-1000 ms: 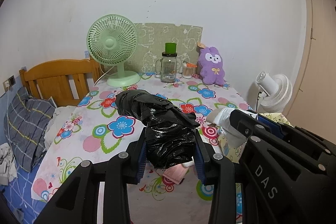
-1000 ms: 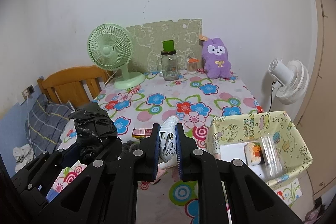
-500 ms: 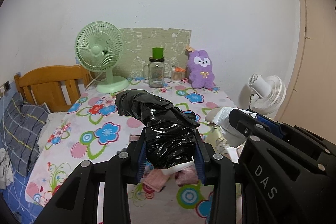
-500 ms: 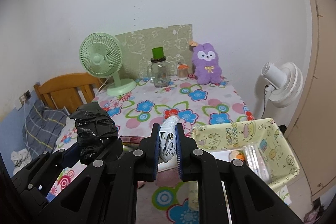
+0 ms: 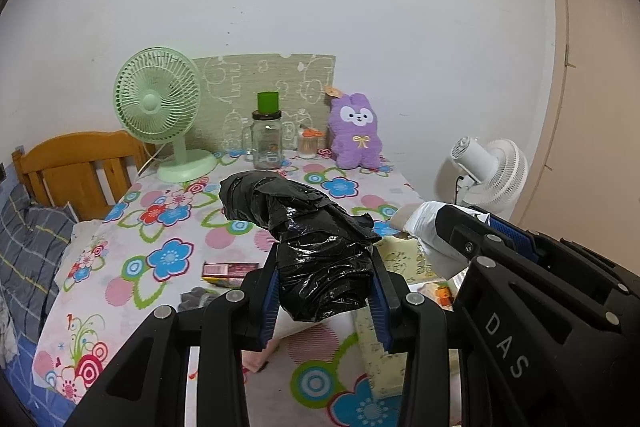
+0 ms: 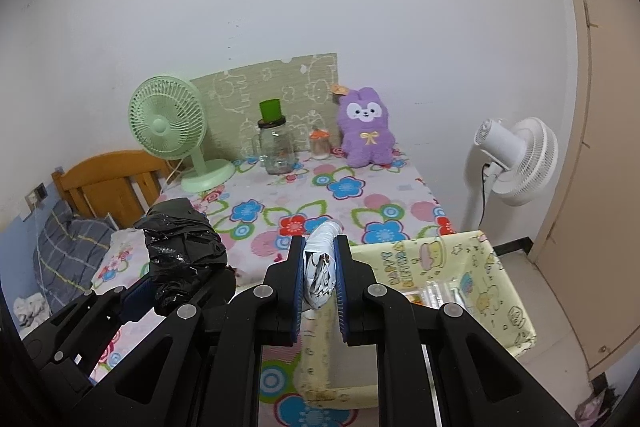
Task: Organize soft objects
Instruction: 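Carry the umbrella and white cloth over the yellow paper box and lower them inside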
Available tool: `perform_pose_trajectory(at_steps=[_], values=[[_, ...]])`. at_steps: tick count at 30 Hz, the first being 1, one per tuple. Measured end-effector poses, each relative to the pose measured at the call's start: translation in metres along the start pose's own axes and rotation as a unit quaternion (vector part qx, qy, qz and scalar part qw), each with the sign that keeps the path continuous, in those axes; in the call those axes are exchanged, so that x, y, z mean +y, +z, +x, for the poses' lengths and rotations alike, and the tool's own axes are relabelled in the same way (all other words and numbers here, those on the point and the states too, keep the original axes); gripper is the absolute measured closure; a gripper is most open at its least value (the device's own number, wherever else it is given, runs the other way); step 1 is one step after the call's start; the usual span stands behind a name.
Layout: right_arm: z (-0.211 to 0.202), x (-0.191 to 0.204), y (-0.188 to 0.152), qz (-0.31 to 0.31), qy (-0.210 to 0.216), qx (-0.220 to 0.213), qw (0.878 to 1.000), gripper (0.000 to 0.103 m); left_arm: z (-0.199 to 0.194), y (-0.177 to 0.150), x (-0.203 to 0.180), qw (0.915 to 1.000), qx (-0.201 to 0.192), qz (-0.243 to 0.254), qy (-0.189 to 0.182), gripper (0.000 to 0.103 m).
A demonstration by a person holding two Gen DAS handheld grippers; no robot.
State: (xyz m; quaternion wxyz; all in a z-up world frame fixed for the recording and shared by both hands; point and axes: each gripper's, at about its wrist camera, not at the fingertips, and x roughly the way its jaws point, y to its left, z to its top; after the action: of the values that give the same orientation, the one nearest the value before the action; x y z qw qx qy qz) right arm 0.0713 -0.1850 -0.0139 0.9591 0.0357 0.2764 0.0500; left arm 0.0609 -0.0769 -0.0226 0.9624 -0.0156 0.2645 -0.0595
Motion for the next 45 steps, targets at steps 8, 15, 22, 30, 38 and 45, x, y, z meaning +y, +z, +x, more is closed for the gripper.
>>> perform_pose_trajectory(at_steps=[8, 15, 22, 30, 38, 45], values=[[-0.002, -0.024, 0.001, 0.009, -0.012, -0.001, 1.0, 0.086, 0.007, 0.001, -0.022, 0.9999, 0.0, 0.008, -0.012, 0.064], [-0.002, -0.043, 0.002, 0.018, -0.023, -0.003, 1.0, 0.086, 0.013, 0.002, -0.042, 0.9996, 0.001, 0.018, -0.023, 0.064], [-0.002, -0.061, 0.0, 0.025, -0.035, -0.002, 0.999, 0.086, 0.02, 0.001, -0.058, 0.999, 0.007, 0.024, -0.037, 0.064], [0.002, -0.082, -0.005, 0.04, -0.045, 0.004, 0.998, 0.086, 0.03, -0.004, -0.076, 0.9978, 0.022, 0.034, -0.052, 0.064], [0.013, -0.102, -0.016, 0.047, -0.058, 0.021, 0.997, 0.086, 0.046, -0.013, -0.094, 0.9954, 0.048, 0.042, -0.072, 0.063], [0.031, -0.115, -0.03, 0.058, -0.055, 0.047, 0.996, 0.086, 0.06, -0.027, -0.103, 0.9931, 0.077, 0.047, -0.075, 0.063]])
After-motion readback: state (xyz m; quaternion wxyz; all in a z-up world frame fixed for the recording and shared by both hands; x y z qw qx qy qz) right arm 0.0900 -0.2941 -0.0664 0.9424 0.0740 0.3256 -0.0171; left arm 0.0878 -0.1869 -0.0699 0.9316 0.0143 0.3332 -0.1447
